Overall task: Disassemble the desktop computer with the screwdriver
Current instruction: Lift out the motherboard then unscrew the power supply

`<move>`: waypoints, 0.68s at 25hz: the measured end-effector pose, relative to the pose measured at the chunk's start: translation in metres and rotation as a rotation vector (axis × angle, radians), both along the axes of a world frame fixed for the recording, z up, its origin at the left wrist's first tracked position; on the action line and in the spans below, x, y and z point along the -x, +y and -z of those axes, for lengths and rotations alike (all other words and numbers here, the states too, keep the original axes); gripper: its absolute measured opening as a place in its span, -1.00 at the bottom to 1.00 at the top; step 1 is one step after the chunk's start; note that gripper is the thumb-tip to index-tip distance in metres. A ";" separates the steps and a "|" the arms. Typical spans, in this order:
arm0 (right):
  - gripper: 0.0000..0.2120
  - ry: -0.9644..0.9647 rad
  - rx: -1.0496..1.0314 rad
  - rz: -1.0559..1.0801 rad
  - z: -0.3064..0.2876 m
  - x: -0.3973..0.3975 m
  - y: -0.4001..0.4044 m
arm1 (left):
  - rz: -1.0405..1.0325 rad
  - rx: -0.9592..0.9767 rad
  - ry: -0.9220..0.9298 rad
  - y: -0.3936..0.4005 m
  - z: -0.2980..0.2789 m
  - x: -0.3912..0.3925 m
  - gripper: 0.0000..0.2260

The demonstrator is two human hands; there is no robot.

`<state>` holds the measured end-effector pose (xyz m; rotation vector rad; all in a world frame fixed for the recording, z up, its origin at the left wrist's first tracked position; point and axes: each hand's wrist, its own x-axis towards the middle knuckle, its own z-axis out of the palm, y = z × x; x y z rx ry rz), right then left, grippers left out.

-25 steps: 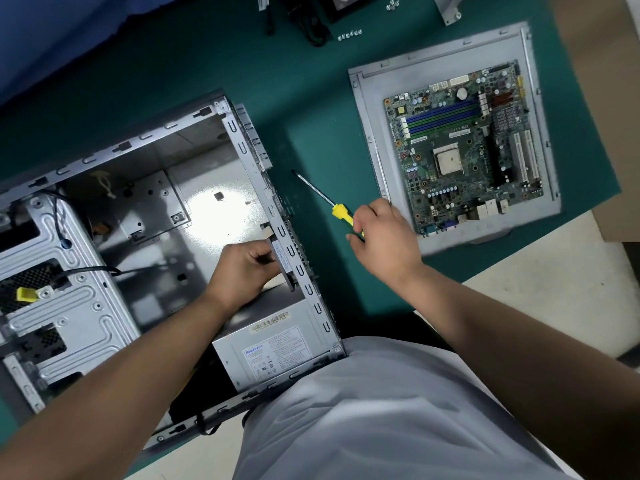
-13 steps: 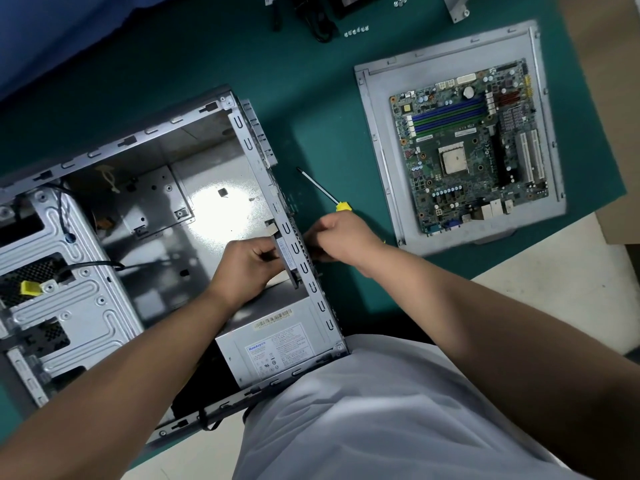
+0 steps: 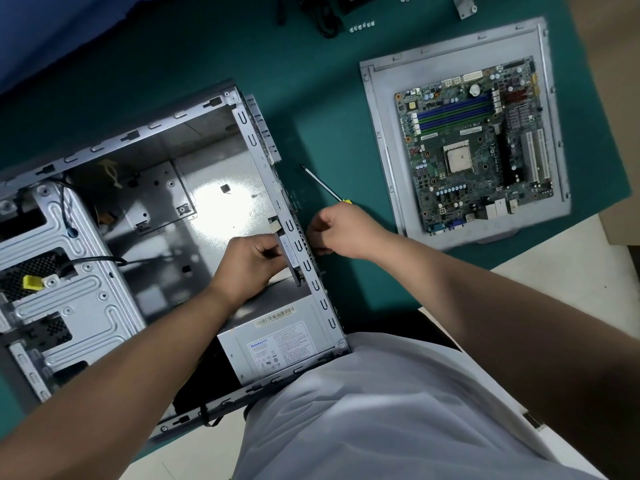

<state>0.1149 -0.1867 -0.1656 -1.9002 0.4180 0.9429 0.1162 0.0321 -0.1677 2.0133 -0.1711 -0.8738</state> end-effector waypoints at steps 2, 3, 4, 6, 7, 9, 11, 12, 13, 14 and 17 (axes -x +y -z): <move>-0.93 -0.172 0.032 -0.074 0.004 0.008 -0.003 | -0.009 0.005 -0.001 0.000 0.001 0.000 -0.88; -0.91 -0.272 0.048 -0.110 0.005 0.013 -0.004 | -0.008 0.008 0.000 0.000 0.001 0.000 -0.88; -0.89 -0.365 0.062 -0.147 0.006 0.017 -0.005 | -0.005 0.010 0.001 0.000 0.000 0.000 -0.89; -0.84 -0.493 0.081 -0.219 0.008 0.022 -0.006 | 0.005 0.015 -0.006 0.000 -0.001 0.000 -0.89; -0.82 -0.515 0.094 -0.243 0.009 0.024 -0.006 | 0.007 0.018 -0.008 0.000 -0.001 -0.001 -0.88; -0.85 -0.485 0.089 -0.204 0.011 0.024 -0.006 | 0.007 0.016 -0.008 0.000 -0.001 -0.001 -0.85; -0.93 -0.259 -0.050 0.016 0.010 0.021 -0.003 | 0.008 0.007 -0.006 0.000 -0.001 -0.001 -0.86; -0.93 -0.109 -0.137 0.141 0.009 0.019 -0.001 | 0.009 0.007 -0.006 0.000 0.000 -0.001 -0.87; -0.90 0.023 -0.201 0.243 0.008 0.016 0.001 | 0.011 0.009 -0.006 0.000 0.000 -0.001 -0.86; -0.90 0.128 -0.223 0.302 0.007 0.014 0.002 | 0.011 0.010 -0.008 0.000 0.000 -0.001 -0.85; -0.94 0.375 -0.251 0.423 0.001 0.003 0.006 | 0.012 0.005 -0.016 0.001 0.002 0.000 -0.88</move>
